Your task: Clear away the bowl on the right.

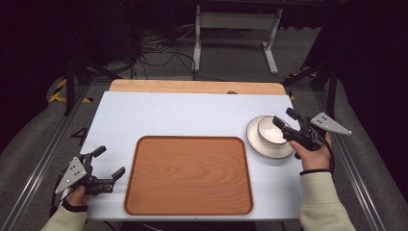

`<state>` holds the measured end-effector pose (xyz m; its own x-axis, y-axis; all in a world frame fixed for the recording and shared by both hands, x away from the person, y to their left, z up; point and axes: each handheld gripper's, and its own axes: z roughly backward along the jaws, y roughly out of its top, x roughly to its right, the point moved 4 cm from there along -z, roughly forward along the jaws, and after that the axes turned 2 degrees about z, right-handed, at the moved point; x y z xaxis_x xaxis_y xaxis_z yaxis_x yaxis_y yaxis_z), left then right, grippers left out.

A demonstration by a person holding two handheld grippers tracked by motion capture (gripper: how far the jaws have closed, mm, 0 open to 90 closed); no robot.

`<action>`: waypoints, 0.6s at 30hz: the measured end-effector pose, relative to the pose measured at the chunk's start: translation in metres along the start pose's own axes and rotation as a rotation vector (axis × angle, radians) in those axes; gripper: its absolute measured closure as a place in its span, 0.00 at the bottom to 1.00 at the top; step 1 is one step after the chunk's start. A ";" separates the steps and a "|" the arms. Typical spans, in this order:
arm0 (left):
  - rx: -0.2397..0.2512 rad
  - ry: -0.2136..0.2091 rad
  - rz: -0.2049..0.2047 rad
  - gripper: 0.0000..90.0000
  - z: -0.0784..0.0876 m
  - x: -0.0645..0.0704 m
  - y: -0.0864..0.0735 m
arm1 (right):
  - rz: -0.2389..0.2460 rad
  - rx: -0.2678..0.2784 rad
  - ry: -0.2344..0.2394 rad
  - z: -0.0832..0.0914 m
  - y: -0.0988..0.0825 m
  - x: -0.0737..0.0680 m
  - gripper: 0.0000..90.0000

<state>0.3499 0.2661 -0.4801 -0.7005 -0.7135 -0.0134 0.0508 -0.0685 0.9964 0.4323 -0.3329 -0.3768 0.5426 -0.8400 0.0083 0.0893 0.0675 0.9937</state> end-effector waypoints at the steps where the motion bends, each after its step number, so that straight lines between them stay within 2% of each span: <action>1: 0.000 0.000 0.000 0.00 0.000 0.000 0.000 | 0.001 -0.025 -0.009 -0.001 -0.001 0.002 0.36; 6: 0.000 0.000 0.000 0.00 0.000 0.000 0.000 | -0.005 -0.106 -0.058 -0.004 -0.001 0.011 0.37; 9: 0.000 0.000 0.001 0.00 0.000 0.000 0.000 | -0.022 -0.200 -0.088 -0.007 -0.003 0.018 0.41; 10: 0.000 0.000 0.001 0.00 0.000 0.000 0.000 | -0.022 -0.200 -0.088 -0.007 -0.003 0.018 0.41; 12: 0.000 0.000 0.000 0.00 0.000 0.000 0.000 | -0.021 -0.254 -0.111 -0.009 -0.005 0.024 0.45; 13: 0.000 0.000 0.000 0.00 0.000 0.000 0.000 | -0.021 -0.254 -0.111 -0.009 -0.005 0.024 0.45; 17: 0.000 0.000 0.000 0.00 0.000 0.000 0.000 | -0.071 -0.348 -0.129 -0.011 -0.011 0.031 0.49; 18: 0.000 0.000 0.000 0.00 0.000 0.000 0.000 | -0.084 -0.388 -0.132 -0.012 -0.014 0.034 0.51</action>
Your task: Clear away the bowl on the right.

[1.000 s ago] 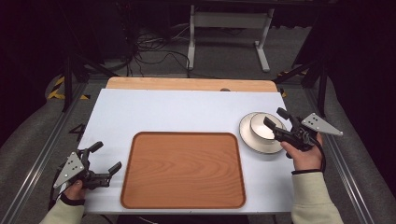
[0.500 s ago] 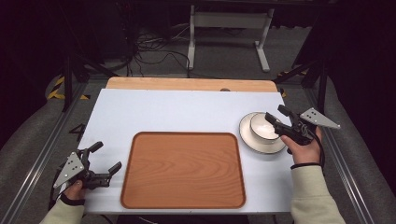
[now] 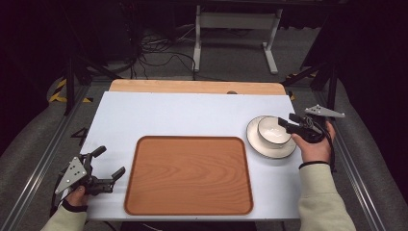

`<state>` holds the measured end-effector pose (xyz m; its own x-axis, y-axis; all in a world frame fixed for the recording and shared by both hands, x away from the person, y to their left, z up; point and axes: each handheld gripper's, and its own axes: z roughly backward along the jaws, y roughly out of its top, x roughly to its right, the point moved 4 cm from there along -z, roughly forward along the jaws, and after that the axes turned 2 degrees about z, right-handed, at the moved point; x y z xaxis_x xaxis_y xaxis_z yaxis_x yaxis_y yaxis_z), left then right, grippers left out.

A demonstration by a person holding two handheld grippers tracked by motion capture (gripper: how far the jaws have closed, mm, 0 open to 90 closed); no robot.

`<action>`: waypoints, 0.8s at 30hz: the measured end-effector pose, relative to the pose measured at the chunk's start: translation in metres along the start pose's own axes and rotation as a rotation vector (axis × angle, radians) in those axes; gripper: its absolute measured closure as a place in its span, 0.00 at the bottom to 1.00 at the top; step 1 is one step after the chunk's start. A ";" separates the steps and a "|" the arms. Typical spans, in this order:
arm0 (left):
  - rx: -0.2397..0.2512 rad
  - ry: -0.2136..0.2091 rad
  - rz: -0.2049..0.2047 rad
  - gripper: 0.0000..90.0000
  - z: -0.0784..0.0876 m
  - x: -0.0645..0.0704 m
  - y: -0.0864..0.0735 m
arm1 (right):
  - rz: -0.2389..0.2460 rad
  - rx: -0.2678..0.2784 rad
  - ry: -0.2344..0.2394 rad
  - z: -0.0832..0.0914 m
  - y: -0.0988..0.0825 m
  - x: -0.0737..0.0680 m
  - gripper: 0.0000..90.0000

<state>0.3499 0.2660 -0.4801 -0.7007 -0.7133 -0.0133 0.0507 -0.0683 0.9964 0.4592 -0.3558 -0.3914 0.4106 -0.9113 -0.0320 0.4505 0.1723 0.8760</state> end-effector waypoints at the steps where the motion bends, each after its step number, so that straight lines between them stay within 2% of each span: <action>1: 0.000 0.000 0.000 0.00 0.000 0.000 0.000 | -0.011 -0.032 0.001 -0.002 -0.001 0.002 0.52; 2: 0.000 0.000 0.000 0.00 0.000 0.000 0.000 | -0.011 -0.032 0.001 -0.002 -0.001 0.002 0.52; 3: 0.000 0.000 -0.001 0.00 0.000 0.000 0.000 | -0.039 -0.113 0.004 -0.007 -0.005 0.005 0.58; 5: 0.000 0.000 -0.001 0.00 0.000 0.000 0.000 | -0.051 -0.130 0.006 -0.008 -0.006 0.006 0.58; 8: 0.000 0.000 -0.001 0.00 0.000 0.000 0.000 | -0.058 -0.179 -0.019 -0.014 -0.011 0.009 0.56; 11: 0.000 0.001 -0.002 0.00 0.000 0.000 0.000 | -0.070 -0.178 -0.012 -0.016 -0.011 0.010 0.58; 17: 0.000 0.000 -0.001 0.00 0.000 0.000 0.000 | -0.052 -0.181 -0.054 -0.017 -0.008 0.009 0.53; 19: 0.001 0.000 -0.001 0.00 0.000 0.000 0.000 | -0.053 -0.186 -0.085 -0.016 -0.008 0.011 0.53; 24: 0.000 0.001 -0.002 0.00 0.000 0.000 0.000 | -0.074 -0.236 -0.112 -0.021 -0.014 0.017 0.54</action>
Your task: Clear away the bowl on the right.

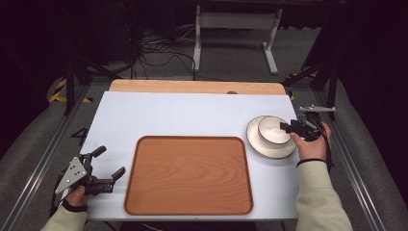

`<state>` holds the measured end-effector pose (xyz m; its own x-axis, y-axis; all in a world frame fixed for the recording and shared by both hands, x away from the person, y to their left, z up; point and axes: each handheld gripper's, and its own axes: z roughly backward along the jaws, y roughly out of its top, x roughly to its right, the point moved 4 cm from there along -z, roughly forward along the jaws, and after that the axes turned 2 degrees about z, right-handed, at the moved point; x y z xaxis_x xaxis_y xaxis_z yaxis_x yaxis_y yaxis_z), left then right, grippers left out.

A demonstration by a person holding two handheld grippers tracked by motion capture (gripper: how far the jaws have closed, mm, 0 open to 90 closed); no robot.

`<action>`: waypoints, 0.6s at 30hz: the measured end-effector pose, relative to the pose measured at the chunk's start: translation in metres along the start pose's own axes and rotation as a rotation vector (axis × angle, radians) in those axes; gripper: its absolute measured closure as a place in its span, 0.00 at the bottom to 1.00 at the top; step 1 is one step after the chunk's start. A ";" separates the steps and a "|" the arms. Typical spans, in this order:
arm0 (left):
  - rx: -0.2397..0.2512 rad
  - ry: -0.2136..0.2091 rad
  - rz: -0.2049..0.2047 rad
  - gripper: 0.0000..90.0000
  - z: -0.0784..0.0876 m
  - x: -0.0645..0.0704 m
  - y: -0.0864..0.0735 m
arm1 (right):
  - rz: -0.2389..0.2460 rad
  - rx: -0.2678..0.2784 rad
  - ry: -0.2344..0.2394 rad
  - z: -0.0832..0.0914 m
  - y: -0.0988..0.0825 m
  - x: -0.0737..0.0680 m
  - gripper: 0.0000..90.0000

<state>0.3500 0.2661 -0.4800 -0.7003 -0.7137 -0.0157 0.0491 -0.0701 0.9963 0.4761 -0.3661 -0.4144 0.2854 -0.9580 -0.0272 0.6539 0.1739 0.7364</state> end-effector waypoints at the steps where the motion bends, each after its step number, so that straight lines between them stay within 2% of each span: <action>1: 0.000 0.000 0.000 0.00 0.000 0.000 0.000 | -0.002 -0.013 -0.004 -0.002 -0.001 0.001 0.54; 9: 0.000 -0.001 0.002 0.00 0.000 0.000 0.000 | -0.047 -0.098 -0.012 -0.014 -0.008 0.005 0.62; 11: 0.000 -0.001 0.001 0.00 0.000 0.000 0.000 | -0.063 -0.129 -0.011 -0.017 -0.010 0.006 0.66; 14: 0.000 -0.001 0.002 0.00 0.000 0.000 0.000 | -0.088 -0.151 -0.016 -0.020 -0.012 0.005 0.71; 18: 0.000 -0.001 0.002 0.00 0.000 0.000 0.000 | -0.098 -0.169 -0.021 -0.021 -0.014 0.005 0.78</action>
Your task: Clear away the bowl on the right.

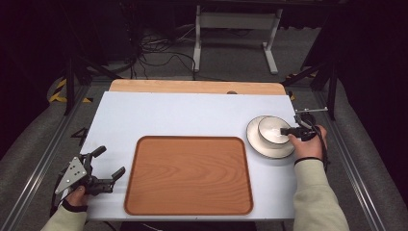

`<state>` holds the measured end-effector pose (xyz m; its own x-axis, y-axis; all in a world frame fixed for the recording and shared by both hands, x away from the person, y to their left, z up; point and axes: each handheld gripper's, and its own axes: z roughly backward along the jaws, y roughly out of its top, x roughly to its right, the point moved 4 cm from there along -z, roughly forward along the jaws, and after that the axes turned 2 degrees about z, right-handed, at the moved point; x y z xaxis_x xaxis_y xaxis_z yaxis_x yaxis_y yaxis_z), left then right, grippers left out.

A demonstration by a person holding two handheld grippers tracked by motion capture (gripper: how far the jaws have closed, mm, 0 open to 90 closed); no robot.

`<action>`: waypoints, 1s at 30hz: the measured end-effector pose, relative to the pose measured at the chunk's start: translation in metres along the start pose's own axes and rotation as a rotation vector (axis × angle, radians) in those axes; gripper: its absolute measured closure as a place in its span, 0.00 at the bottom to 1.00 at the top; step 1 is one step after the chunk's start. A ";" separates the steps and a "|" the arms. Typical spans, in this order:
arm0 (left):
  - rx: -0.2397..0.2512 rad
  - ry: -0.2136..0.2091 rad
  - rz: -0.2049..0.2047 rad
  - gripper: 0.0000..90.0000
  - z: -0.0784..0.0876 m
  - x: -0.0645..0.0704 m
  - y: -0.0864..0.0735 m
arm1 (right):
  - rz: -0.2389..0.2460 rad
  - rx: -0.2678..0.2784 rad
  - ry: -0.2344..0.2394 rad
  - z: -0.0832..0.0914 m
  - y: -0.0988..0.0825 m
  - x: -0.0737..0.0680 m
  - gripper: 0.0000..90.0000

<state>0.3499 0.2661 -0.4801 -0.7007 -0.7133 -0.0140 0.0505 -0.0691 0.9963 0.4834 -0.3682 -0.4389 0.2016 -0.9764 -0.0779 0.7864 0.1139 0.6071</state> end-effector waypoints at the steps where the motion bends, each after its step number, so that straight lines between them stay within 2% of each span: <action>1: 0.000 0.000 0.000 0.00 0.000 0.000 0.000 | -0.009 -0.004 -0.005 0.000 0.000 0.000 0.81; 5: 0.000 0.000 0.000 0.00 0.000 0.000 0.000 | -0.033 -0.007 -0.002 0.000 -0.001 -0.003 0.89; 8: 0.000 0.000 0.000 0.00 0.000 0.000 0.000 | -0.068 -0.008 -0.012 0.000 -0.001 -0.003 0.90; 11: 0.000 0.000 0.000 0.00 0.000 0.000 0.000 | -0.097 -0.005 0.000 0.002 -0.001 -0.003 0.92; 21: 0.000 0.000 0.000 0.00 0.000 0.000 0.000 | -0.129 0.001 0.001 0.004 -0.001 -0.005 0.92; 25: 0.000 0.000 0.000 0.00 0.000 0.000 0.000 | -0.138 0.025 0.006 0.010 0.002 -0.006 0.92; 27: 0.000 0.000 0.000 0.00 0.000 0.000 0.000 | -0.131 0.018 -0.011 0.014 0.004 -0.007 0.91; 30: 0.000 0.000 0.000 0.00 0.000 0.000 0.000 | -0.135 0.022 -0.004 0.017 0.005 -0.009 0.91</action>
<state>0.3500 0.2661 -0.4801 -0.7006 -0.7134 -0.0142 0.0502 -0.0692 0.9963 0.4753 -0.3619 -0.4215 0.0922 -0.9832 -0.1573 0.7932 -0.0230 0.6085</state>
